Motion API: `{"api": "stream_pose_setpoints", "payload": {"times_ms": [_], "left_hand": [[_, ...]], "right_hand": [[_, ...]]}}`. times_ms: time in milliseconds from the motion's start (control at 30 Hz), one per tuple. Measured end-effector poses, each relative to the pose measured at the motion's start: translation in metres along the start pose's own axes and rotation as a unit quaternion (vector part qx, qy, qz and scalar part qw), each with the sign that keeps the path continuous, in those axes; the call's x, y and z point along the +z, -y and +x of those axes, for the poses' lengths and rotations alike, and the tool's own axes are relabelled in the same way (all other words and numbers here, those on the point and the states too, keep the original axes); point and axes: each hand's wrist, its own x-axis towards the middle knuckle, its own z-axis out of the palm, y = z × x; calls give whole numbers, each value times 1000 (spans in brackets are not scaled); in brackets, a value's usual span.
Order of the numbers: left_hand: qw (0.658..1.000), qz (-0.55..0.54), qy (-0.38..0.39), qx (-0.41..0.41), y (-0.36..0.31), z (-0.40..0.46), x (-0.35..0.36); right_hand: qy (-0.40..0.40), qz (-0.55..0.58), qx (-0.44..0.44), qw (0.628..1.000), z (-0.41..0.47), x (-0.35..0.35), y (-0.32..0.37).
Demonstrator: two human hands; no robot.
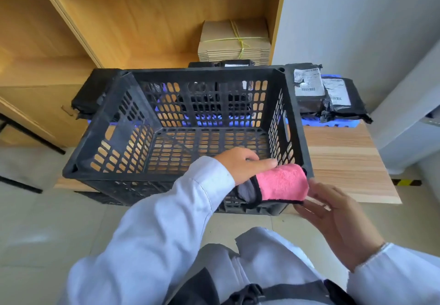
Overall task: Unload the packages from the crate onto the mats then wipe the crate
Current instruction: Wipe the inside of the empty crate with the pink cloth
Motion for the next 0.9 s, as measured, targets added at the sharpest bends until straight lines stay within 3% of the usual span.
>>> {"api": "stream_pose_setpoints", "payload": {"times_ms": [167,400,500,600,667,733,800,900], "left_hand": [[990,-82,-14,111,-2,6,-1],[938,-237,-15,252,-25,12,-4],[939,-251,-18,233,-34,24,-5],[978,-135,-31,159,-42,42,-1],[992,-58,-18,113,-46,50,-1],[992,-33,4,118,-47,51,-6],[992,-1,34,125,-47,53,-17],[992,45,42,111,-42,62,-39]], "right_hand": [[59,-51,-21,997,-9,2,-4],[14,-76,-86,993,-12,-2,5],[-38,-88,-137,986,-7,-4,21],[-109,-199,-133,965,8,0,35],[-109,-250,-127,954,17,4,44],[-70,-293,-139,943,17,14,55],[-46,-407,-135,902,20,27,58],[-60,-607,-124,783,29,53,44]]}}
